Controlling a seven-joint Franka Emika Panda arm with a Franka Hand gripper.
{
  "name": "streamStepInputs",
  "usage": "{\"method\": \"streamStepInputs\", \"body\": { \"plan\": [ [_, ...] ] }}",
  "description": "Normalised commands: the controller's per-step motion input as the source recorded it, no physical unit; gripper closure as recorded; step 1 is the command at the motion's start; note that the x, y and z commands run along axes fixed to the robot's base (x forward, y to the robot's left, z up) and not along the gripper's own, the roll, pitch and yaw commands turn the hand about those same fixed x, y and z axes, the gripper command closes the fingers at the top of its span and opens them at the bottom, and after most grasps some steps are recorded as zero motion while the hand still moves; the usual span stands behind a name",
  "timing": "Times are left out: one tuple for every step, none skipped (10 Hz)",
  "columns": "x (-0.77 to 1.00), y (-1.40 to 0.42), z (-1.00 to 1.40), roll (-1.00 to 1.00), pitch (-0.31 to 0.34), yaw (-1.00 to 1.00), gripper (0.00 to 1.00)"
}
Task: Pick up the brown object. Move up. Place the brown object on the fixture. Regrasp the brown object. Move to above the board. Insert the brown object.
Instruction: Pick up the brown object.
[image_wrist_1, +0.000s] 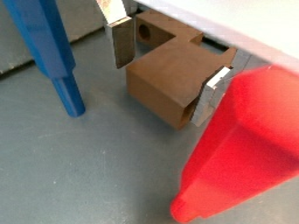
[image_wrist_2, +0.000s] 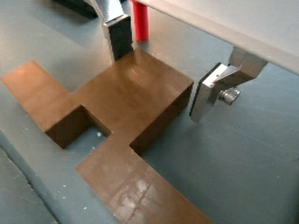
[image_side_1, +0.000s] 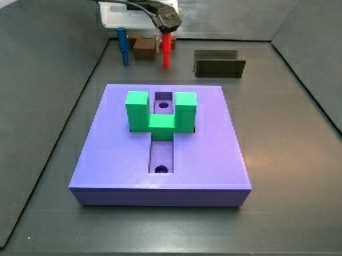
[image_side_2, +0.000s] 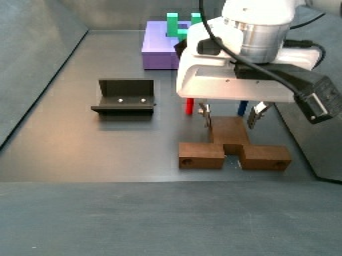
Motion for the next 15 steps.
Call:
{"method": "streamStepInputs", "body": {
  "plan": [
    [0.0, 0.03, -0.26, -0.23, -0.126, -0.01, 0.0],
    [0.0, 0.02, -0.21, -0.2, -0.104, 0.0, 0.0],
    [0.0, 0.0, -0.18, -0.2, -0.091, 0.0, 0.0],
    [0.01, 0.0, -0.05, -0.13, -0.027, 0.0, 0.0],
    [0.0, 0.05, 0.0, -0.12, 0.0, -0.05, 0.0],
    [0.0, 0.09, 0.04, -0.21, 0.0, -0.05, 0.0],
    [0.0, 0.08, 0.1, -0.24, 0.0, -0.04, 0.0],
    [0.0, 0.12, 0.09, -0.24, 0.0, -0.06, 0.0],
    [0.0, 0.13, 0.13, -0.23, 0.0, -0.07, 0.0],
    [0.0, 0.0, 0.0, -0.08, 0.0, -0.02, 0.0],
    [0.0, 0.0, -0.01, -0.04, -0.01, -0.03, 0.0],
    [0.0, 0.0, -0.05, -0.05, -0.03, -0.02, 0.0],
    [0.0, 0.0, -0.05, -0.04, -0.027, -0.02, 0.0],
    [0.0, 0.0, 0.0, -0.02, 0.0, 0.0, 0.0],
    [0.0, 0.0, 0.0, 0.0, 0.0, 0.0, 0.0]
  ]
}}
